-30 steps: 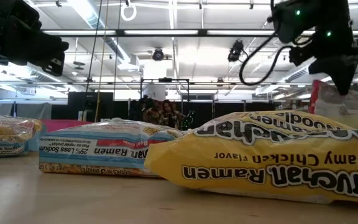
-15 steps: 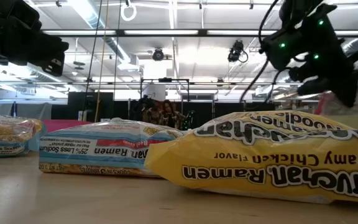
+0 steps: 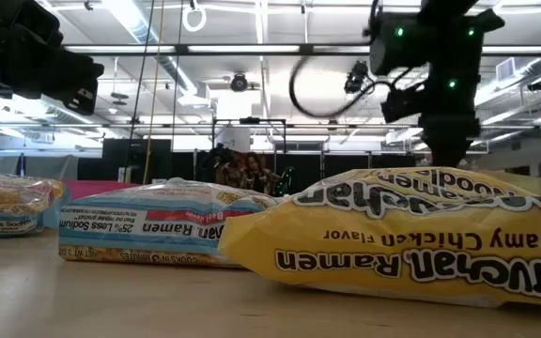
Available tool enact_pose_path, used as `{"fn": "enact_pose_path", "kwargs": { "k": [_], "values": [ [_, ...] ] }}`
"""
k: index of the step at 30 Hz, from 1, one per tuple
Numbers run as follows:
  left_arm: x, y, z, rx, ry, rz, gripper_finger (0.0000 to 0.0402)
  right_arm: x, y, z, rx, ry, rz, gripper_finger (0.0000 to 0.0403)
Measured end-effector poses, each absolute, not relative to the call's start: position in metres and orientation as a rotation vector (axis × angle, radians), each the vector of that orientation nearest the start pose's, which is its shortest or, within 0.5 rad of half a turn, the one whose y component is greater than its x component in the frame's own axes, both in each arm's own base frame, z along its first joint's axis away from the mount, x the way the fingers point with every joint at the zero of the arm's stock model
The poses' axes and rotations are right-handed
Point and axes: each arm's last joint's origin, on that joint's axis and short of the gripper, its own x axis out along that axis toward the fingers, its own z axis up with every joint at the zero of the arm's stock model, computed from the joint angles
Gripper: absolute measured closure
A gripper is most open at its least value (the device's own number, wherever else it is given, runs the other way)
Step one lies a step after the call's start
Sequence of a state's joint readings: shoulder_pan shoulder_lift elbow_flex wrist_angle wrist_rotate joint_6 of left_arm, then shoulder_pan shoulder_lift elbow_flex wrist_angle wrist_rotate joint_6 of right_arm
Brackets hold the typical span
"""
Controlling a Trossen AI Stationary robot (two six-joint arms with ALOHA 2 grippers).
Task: Sort Maruchan noodles
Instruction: Put the red noodle pack into the yellow bin
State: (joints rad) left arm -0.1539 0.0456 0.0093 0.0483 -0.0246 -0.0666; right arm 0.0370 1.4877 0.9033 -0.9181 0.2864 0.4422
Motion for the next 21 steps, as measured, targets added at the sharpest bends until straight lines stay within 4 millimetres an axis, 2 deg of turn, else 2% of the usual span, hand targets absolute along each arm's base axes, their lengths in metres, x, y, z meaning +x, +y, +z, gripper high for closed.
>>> {"fn": "enact_pose_path", "kwargs": {
  "k": [4,11,14,17,19,21],
  "values": [
    [0.099,-0.015,0.168,-0.068,-0.009,-0.130,0.0340,0.245,0.030,0.191,0.020,1.390,-0.362,0.0400],
    [0.099,-0.015,0.168,-0.068,-0.009,-0.130,0.0340,0.234,0.066,0.223,0.031,1.458,-0.414,0.0400],
    [0.099,-0.015,0.168,-0.068,-0.008,-0.130,0.0340,0.223,0.070,0.235,0.118,1.499,-0.603,0.0400],
    [0.099,-0.015,0.168,-0.068,-0.008,-0.130,0.0340,0.207,0.066,0.241,0.265,1.521,-0.917,0.0400],
    [0.099,-0.015,0.168,-0.068,-0.008,-0.130,0.0340,0.200,0.064,0.242,0.409,1.476,-1.146,0.0400],
    [0.099,-0.015,0.168,-0.067,-0.008,-0.130,0.0340,0.199,0.063,0.238,0.527,1.401,-1.240,0.0400]
  ]
}}
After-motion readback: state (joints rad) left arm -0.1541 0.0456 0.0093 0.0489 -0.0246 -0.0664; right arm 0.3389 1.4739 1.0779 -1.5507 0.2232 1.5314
